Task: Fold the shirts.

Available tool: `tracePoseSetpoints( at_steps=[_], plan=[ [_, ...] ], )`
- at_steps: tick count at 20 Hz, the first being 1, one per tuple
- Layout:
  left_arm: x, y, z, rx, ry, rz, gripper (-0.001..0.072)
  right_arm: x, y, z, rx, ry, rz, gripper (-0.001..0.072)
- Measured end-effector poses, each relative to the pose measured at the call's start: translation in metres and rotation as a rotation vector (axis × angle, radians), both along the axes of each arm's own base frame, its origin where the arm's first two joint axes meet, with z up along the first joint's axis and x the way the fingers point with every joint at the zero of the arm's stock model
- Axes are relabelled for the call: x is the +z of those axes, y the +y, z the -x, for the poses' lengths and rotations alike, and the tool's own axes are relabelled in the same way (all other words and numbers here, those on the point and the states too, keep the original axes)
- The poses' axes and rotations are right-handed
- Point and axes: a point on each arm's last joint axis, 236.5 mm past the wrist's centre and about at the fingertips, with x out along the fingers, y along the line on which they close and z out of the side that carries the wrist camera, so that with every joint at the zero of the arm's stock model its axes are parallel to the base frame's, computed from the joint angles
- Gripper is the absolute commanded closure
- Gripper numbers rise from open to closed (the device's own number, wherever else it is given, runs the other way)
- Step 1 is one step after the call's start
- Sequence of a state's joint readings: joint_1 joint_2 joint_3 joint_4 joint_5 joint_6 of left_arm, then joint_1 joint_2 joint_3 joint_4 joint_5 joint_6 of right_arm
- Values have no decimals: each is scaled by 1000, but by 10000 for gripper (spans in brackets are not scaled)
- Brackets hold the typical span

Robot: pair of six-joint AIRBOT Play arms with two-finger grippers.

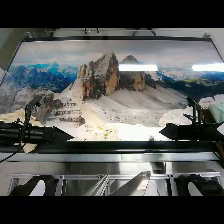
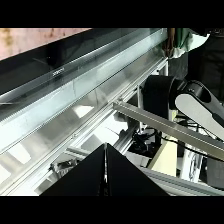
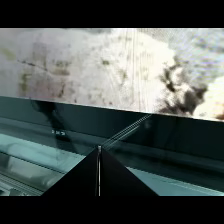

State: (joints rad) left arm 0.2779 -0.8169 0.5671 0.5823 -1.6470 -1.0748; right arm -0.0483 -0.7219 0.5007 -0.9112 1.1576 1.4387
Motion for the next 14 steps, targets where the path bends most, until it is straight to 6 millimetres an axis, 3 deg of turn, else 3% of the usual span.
tracePoseSetpoints(
  at_steps=[6, 8, 10, 11, 12, 13, 14],
  plan=[
    [2, 3, -3, 4, -13, -14, 707, 0, 0, 0, 0, 1, 0, 689],
    [7, 18, -14, 37, -47, -78, 706, 0, 0, 0, 1, 1, 0, 689],
    [18, 49, -38, 160, -113, -179, 698, 0, 0, 0, 1, 1, 0, 689],
    [24, 75, -55, 272, -153, -248, 554, 0, 0, 0, 1, 2, 0, 689],
    [30, 103, -69, 391, -187, -311, 338, 0, 0, 0, 1, 2, 0, 689],
    [37, 144, -82, 549, -216, -386, 0, 0, 0, 0, 1, 2, 0, 689],
    [40, 176, -88, 672, -213, -428, -13, 0, 0, 0, 1, 2, 0, 690]
  ],
)
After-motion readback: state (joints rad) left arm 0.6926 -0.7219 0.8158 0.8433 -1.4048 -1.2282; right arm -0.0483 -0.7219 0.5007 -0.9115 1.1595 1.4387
